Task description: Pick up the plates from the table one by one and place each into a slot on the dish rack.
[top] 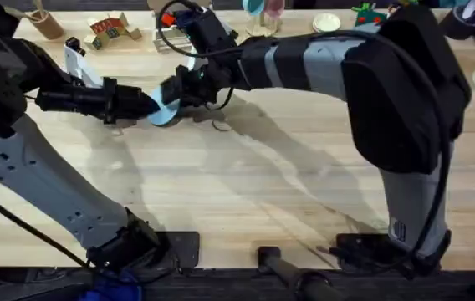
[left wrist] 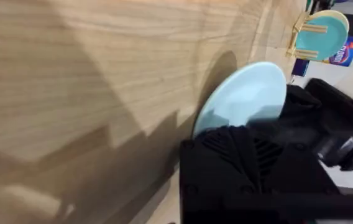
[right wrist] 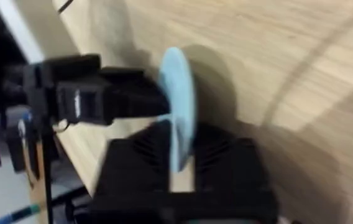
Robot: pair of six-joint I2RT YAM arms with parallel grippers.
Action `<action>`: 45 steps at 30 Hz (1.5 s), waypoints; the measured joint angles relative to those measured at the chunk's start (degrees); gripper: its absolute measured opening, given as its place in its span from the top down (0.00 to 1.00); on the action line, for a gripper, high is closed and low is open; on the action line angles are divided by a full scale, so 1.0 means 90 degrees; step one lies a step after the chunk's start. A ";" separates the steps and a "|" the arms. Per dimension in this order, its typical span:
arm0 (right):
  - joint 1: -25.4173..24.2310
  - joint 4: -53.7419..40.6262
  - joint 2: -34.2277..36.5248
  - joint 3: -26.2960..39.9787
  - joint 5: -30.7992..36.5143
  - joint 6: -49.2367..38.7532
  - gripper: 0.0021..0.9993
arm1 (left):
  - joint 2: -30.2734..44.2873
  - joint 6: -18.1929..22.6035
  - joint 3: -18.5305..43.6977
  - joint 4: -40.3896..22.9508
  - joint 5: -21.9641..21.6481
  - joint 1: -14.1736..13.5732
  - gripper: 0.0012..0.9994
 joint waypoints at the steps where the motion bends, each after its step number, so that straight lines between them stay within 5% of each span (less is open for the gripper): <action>1: -0.0019 -0.0010 0.0014 0.0000 0.0026 0.0053 0.90 | 0.0000 0.0000 0.0000 0.0002 0.0013 0.0007 0.96; 4: -0.0053 0.0078 0.0022 0.0000 -0.0061 0.0220 0.97 | 0.0000 0.0000 0.0002 0.0002 0.0064 0.0032 0.96; 18: -0.0317 0.0025 0.0100 0.0000 -0.0982 0.0365 0.97 | 0.0000 0.0002 0.0001 -0.0119 0.0027 -0.0016 0.96; 26: -0.0655 -0.0193 0.0051 0.0000 -0.1607 -0.0222 0.97 | 0.0000 0.0150 0.0451 -0.0829 -0.0259 -0.0070 0.96; 36: -0.1084 -0.2813 -0.0520 0.0388 -0.1152 -0.1882 0.97 | -0.0258 0.0420 0.1676 -0.2047 -0.0626 -0.0066 0.96; 45: -0.1112 -0.5328 -0.0900 0.1946 0.0440 -0.3661 0.97 | -0.2224 0.0491 0.1858 -0.2433 -0.1043 -0.0165 0.96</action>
